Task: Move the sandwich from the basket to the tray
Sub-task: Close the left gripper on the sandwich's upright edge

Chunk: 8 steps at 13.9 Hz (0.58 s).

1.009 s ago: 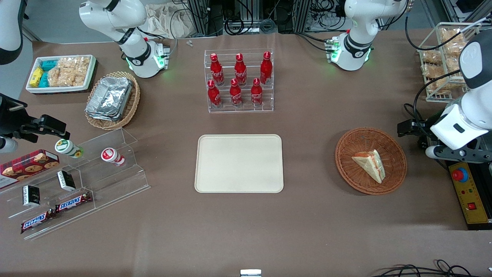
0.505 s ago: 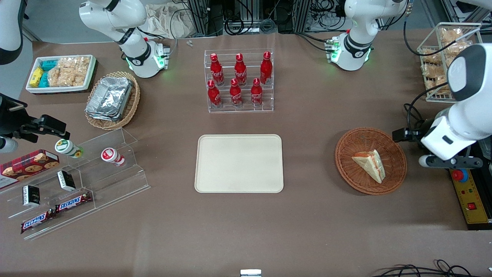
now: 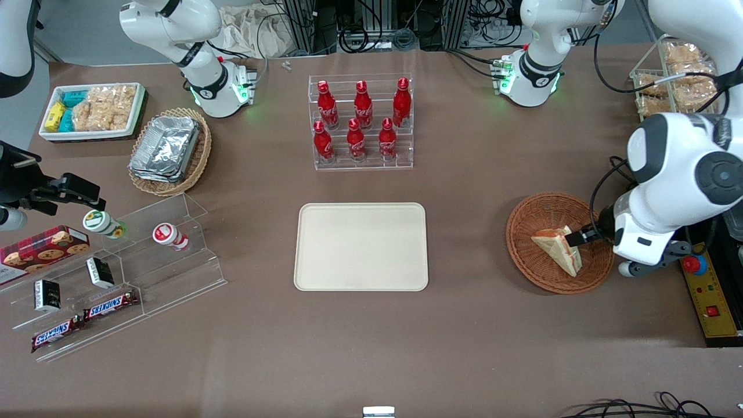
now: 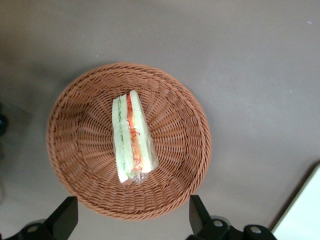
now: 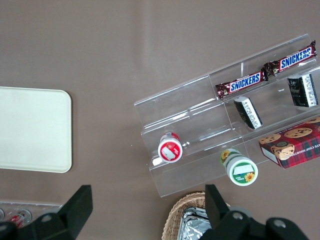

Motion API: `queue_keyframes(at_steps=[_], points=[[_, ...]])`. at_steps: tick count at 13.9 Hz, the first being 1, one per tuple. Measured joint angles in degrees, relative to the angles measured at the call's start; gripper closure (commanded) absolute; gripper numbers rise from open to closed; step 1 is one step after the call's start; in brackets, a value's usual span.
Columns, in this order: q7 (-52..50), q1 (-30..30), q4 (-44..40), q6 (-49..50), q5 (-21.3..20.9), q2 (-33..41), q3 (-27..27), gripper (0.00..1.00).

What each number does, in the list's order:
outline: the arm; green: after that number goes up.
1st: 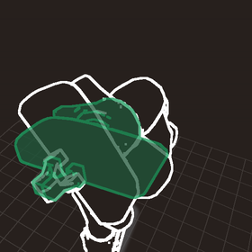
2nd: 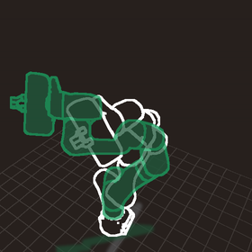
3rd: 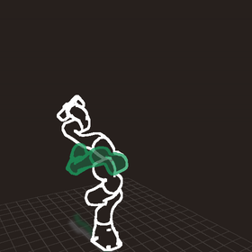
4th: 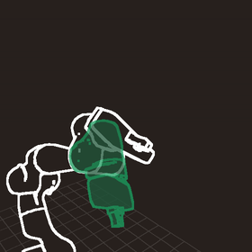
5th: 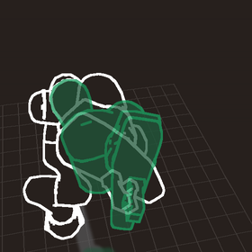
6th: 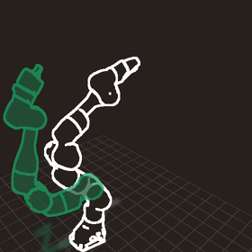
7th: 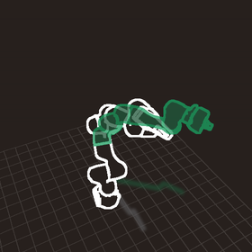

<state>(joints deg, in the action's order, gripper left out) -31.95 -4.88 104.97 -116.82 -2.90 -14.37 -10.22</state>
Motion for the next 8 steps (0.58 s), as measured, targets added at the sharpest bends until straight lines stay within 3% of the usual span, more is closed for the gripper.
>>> queue_keyframes(at_steps=[4, 8], points=[[-2.66, -0.05, 7.65, -12.14, -0.39, -2.46, 0.33, 0.0], [-2.77, -0.23, 10.1, -15.92, -0.39, -4.85, 0.74, 0.0]])
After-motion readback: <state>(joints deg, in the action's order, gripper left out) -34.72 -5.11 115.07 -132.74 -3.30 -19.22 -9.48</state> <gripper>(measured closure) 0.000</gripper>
